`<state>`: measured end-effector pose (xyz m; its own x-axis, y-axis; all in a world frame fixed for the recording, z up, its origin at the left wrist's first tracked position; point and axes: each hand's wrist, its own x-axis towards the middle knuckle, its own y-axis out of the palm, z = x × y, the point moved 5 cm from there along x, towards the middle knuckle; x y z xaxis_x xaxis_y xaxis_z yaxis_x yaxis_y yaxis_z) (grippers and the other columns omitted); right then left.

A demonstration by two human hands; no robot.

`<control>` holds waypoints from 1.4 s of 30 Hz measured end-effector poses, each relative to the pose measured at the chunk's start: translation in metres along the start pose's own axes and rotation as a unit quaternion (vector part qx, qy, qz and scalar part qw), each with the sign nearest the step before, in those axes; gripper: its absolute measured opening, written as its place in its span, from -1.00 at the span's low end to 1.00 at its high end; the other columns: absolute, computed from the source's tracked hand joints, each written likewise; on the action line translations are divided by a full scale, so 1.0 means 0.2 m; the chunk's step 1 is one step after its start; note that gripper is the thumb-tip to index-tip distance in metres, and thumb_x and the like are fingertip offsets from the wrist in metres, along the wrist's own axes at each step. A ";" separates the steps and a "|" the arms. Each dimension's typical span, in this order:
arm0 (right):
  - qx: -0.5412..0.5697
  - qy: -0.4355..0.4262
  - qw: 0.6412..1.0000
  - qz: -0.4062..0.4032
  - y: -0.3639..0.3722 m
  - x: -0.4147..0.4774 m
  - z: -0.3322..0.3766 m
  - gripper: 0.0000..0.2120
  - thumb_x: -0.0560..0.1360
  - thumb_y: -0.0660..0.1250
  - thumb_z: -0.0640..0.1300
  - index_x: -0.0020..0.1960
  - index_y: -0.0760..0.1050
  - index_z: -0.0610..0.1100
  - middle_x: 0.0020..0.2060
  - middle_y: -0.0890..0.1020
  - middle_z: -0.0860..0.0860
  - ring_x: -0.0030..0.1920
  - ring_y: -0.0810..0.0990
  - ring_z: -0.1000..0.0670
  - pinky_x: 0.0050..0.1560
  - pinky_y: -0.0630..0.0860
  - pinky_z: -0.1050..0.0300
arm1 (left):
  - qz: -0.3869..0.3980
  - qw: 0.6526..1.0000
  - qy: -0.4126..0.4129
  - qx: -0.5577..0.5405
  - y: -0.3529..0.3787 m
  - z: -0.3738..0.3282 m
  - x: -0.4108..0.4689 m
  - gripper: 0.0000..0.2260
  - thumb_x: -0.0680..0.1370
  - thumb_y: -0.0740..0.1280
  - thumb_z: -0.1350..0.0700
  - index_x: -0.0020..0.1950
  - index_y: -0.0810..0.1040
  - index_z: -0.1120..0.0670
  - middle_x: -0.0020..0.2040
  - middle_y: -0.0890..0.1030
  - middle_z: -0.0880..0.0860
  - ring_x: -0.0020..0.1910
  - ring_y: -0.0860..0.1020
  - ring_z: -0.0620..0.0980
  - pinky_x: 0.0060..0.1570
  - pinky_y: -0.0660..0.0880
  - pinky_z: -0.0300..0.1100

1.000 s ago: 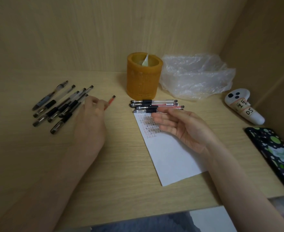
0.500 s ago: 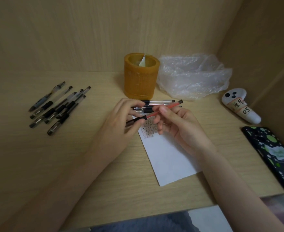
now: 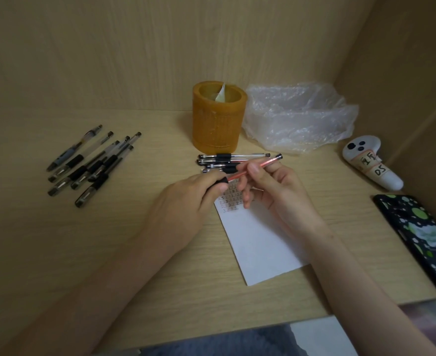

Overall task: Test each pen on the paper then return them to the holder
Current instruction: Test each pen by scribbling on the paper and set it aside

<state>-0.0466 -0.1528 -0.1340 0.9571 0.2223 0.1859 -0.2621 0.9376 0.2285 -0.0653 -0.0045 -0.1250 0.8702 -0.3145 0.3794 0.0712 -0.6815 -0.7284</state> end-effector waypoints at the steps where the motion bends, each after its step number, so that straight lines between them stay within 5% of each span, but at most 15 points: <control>1: 0.002 -0.002 1.000 0.002 0.00 0.00 0.00 -0.81 0.52 0.20 -0.19 -0.02 0.50 -0.30 -0.36 0.59 -0.07 -0.43 0.52 0.02 -0.39 0.50 0.18 | -0.001 1.000 -0.002 -0.003 0.00 0.00 0.00 -0.80 0.59 0.17 0.01 0.15 0.52 -0.03 -0.16 0.59 -0.09 -0.26 0.49 -0.17 -0.23 0.38 -0.23; 7: 0.003 -0.003 1.000 0.005 0.00 0.00 -0.01 -0.82 0.55 0.21 -0.18 -0.03 0.49 -0.29 -0.37 0.59 -0.05 -0.43 0.51 0.03 -0.39 0.49 0.19 | 0.007 0.999 -0.029 -0.030 0.01 0.01 0.00 -0.80 0.58 0.17 -0.02 0.11 0.54 -0.06 -0.44 0.45 -0.09 -0.39 0.44 -0.15 -0.36 0.30 -0.25; 16: 0.000 -0.014 1.000 0.004 0.00 -0.01 0.01 -0.83 0.55 0.21 -0.19 0.00 0.51 -0.27 -0.34 0.59 -0.05 -0.41 0.49 0.02 -0.36 0.47 0.18 | 0.011 0.997 -0.039 -0.060 0.01 0.06 0.00 -0.80 0.54 0.19 -0.13 0.09 0.52 -0.16 -0.37 0.56 -0.04 -0.41 0.48 -0.10 -0.40 0.38 -0.14; 20: -0.020 0.004 1.000 0.005 0.01 -0.02 0.03 -0.94 0.45 0.33 -0.21 -0.15 0.52 -0.21 -0.47 0.51 -0.01 -0.50 0.43 0.04 -0.43 0.44 0.21 | 0.011 0.996 -0.041 -0.081 0.01 0.05 0.00 -0.74 0.47 0.18 -0.24 0.04 0.50 -0.17 -0.33 0.58 -0.07 -0.37 0.52 -0.14 -0.32 0.46 -0.10; 23: -0.020 0.034 0.999 -0.007 0.02 -0.02 0.01 -0.85 0.40 0.38 -0.23 -0.27 0.41 -0.16 -0.58 0.38 0.08 -0.57 0.30 0.10 -0.53 0.31 0.26 | 0.030 0.994 -0.046 -0.089 0.02 0.04 0.00 -0.68 0.40 0.19 -0.30 0.02 0.47 -0.16 -0.42 0.53 -0.16 -0.45 0.46 -0.17 -0.40 0.35 -0.25; 27: 0.028 0.053 0.997 -0.050 -0.01 -0.02 0.00 -0.96 0.48 0.27 -0.23 -0.10 0.48 -0.13 -0.58 0.29 0.04 -0.59 0.23 0.08 -0.57 0.22 0.27 | 0.047 0.994 -0.062 -0.076 0.04 0.05 0.00 -0.60 0.31 0.20 -0.39 0.00 0.42 -0.19 -0.36 0.59 -0.03 -0.44 0.47 -0.13 -0.34 0.41 -0.15; 31: 0.062 0.060 0.993 -0.077 -0.08 -0.02 0.03 -0.63 0.59 -0.02 -0.17 0.20 0.51 -0.18 -0.42 0.61 -0.16 -0.42 0.60 -0.08 -0.53 0.33 0.25 | 0.052 0.995 -0.081 -0.001 0.02 0.07 0.00 -0.46 0.21 0.14 -0.47 0.04 0.41 -0.19 -0.48 0.45 -0.10 -0.45 0.44 -0.22 -0.29 0.49 -0.17; 34: 0.031 0.085 0.992 -0.084 -0.09 -0.02 0.03 -0.58 0.61 -0.02 -0.09 0.06 0.56 -0.27 -0.24 0.69 -0.23 -0.23 0.69 -0.12 -0.55 0.34 0.25 | 0.069 0.992 -0.091 0.048 0.02 0.08 -0.01 -0.39 0.15 0.10 -0.50 0.08 0.39 -0.22 -0.31 0.56 -0.12 -0.27 0.54 -0.21 -0.14 0.54 -0.11; 38: -0.120 0.053 0.976 -0.171 -0.11 -0.04 0.03 -0.70 0.44 0.40 0.03 -0.25 0.52 -0.21 -0.48 0.55 -0.07 -0.46 0.47 0.02 -0.48 0.27 0.26 | 0.099 0.987 -0.096 0.083 0.04 0.08 -0.01 -0.40 0.17 0.23 -0.49 0.11 0.40 -0.23 -0.15 0.60 -0.14 -0.15 0.55 -0.22 -0.06 0.53 -0.14; 42: -0.189 0.030 0.956 -0.221 -0.13 -0.05 0.03 -0.61 0.36 0.52 -0.04 -0.45 0.35 -0.12 -0.56 0.40 -0.04 -0.54 0.32 0.07 -0.46 0.28 0.28 | 0.109 0.984 -0.099 0.098 0.05 0.08 -0.01 -0.43 0.21 0.28 -0.46 0.13 0.42 -0.25 -0.24 0.55 -0.17 -0.12 0.55 -0.23 -0.08 0.50 -0.20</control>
<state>-0.0498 -0.1801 -0.1359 0.9724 -0.2139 0.0933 0.2223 0.9706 -0.0920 -0.0586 0.0004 -0.1428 0.9520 -0.2900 0.0975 -0.0514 -0.4658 -0.8834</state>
